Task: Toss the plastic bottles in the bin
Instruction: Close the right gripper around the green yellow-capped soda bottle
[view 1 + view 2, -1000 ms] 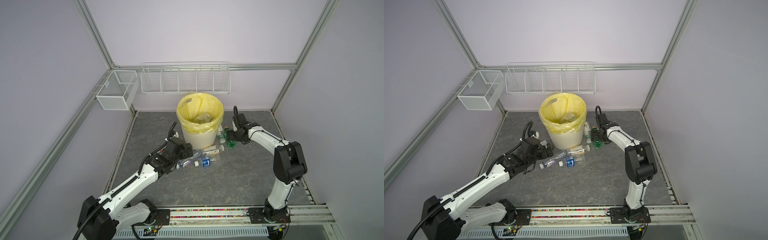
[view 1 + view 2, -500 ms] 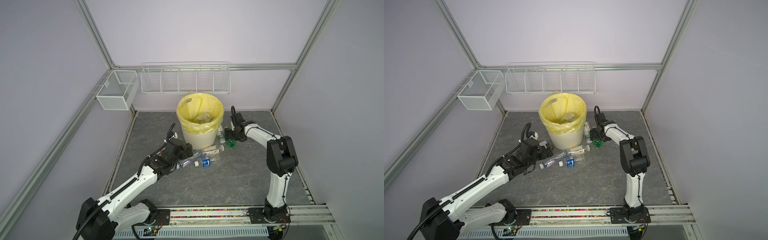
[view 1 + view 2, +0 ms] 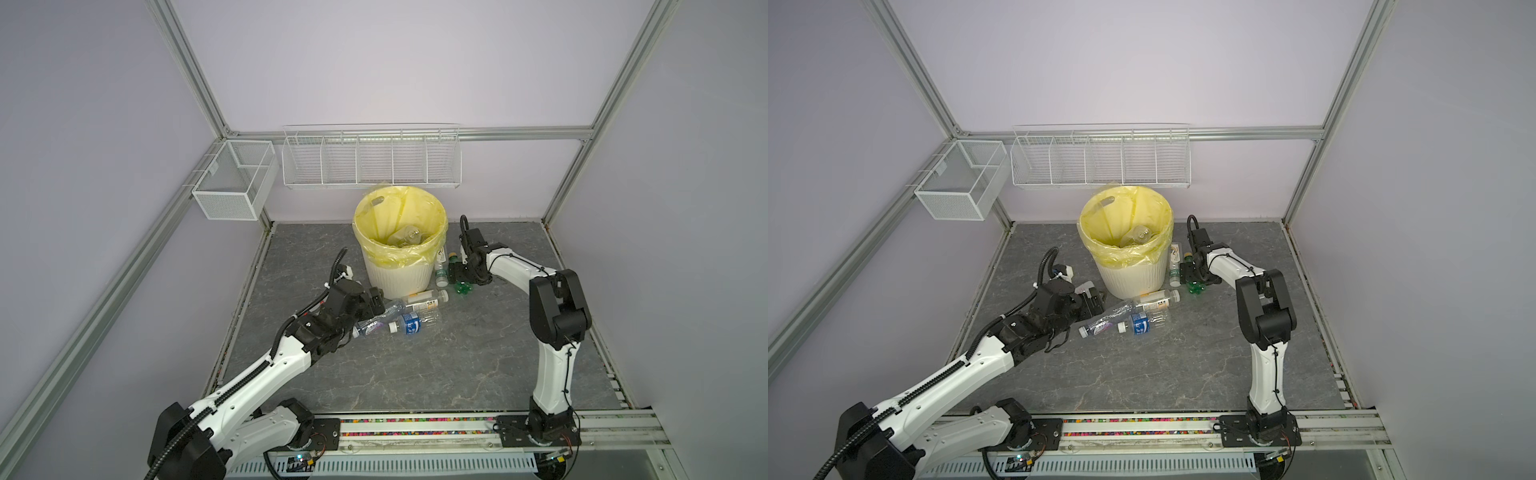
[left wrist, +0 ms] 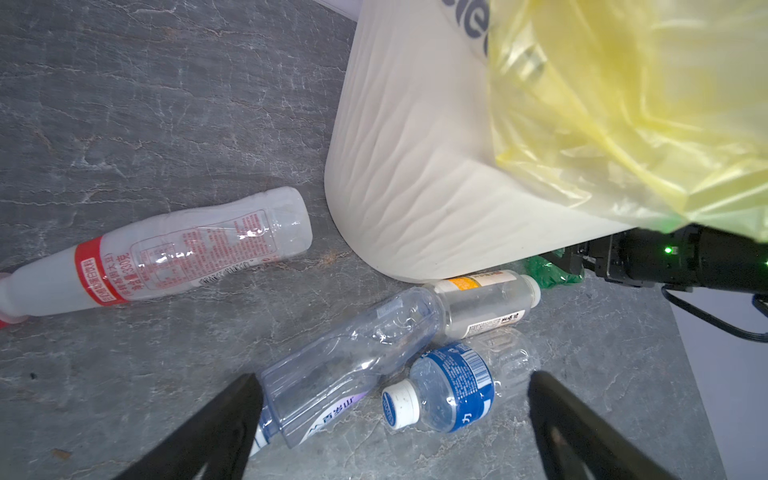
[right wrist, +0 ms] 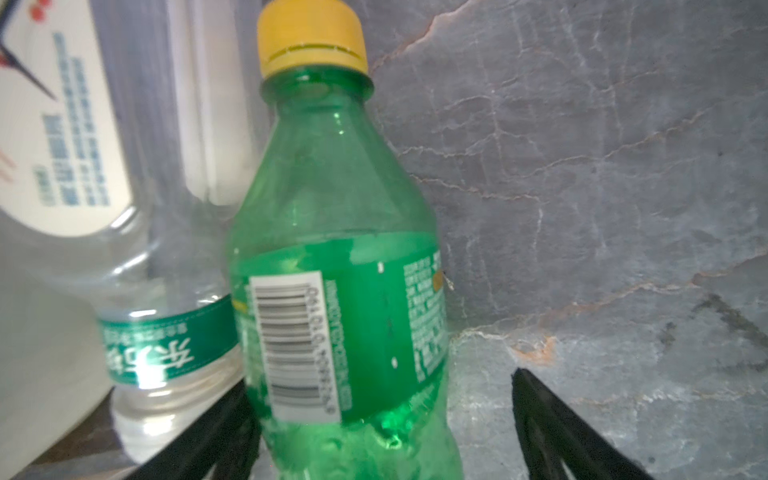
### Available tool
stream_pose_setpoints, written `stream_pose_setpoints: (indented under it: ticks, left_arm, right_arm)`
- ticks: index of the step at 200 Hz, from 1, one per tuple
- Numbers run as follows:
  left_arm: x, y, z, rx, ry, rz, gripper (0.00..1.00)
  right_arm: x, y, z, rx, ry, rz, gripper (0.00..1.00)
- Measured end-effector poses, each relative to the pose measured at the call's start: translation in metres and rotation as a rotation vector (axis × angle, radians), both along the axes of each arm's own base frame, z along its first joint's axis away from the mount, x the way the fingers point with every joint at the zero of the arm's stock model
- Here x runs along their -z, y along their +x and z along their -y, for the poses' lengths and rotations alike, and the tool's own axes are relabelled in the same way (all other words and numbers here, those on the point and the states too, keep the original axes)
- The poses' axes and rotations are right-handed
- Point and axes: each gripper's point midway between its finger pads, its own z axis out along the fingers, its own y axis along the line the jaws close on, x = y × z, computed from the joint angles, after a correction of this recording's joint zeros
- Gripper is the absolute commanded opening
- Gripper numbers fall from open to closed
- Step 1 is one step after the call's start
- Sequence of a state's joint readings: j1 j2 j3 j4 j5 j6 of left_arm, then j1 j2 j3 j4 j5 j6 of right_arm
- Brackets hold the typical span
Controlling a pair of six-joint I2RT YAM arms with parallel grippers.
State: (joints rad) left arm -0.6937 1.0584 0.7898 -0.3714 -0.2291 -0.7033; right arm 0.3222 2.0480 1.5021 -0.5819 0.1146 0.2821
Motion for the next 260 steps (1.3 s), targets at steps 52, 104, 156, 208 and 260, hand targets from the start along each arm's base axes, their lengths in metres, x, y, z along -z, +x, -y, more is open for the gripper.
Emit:
stream_pose_setpoints:
  ticks: [52, 104, 156, 208, 260]
  left_arm:
    - [0.004, -0.003, -0.002, 0.000, -0.002, -0.005, 1.00]
    - [0.007, -0.005, -0.001, -0.001, -0.015, -0.020, 1.00]
    - [0.012, -0.007, -0.002, -0.002, -0.019, -0.028, 1.00]
    - [0.017, -0.010, -0.005, -0.004, -0.015, -0.033, 0.99]
    - [0.026, -0.012, -0.009, -0.022, -0.006, -0.050, 1.00]
  right_arm:
    - [0.006, -0.001, -0.001, 0.000, 0.001, -0.013, 0.75]
    - [0.008, -0.003, 0.000, 0.003, 0.001, -0.015, 0.65]
    - [0.004, -0.022, 0.005, 0.002, 0.006, -0.020, 0.63]
    - [-0.022, -0.042, 0.008, 0.009, 0.051, 0.022, 0.62]
    - [-0.033, -0.064, 0.012, 0.011, 0.076, 0.041, 0.62]
